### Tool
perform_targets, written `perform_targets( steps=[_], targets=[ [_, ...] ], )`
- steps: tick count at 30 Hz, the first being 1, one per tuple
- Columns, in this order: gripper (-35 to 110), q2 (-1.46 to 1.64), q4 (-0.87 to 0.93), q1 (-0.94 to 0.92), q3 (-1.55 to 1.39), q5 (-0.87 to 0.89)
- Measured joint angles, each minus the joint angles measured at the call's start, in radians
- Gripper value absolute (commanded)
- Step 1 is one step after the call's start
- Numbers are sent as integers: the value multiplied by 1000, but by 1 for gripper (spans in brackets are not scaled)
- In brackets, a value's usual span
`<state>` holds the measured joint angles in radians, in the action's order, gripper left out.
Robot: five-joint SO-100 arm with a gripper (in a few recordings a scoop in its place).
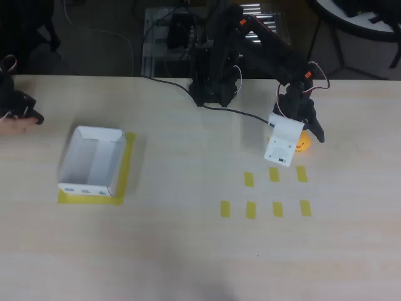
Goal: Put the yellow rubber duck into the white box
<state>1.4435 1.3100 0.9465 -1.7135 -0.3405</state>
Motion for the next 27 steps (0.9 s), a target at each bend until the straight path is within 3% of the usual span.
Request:
perform_targets(
  steps=[27],
  targets=[
    [53,-141,-109,51,0,37]
  ],
)
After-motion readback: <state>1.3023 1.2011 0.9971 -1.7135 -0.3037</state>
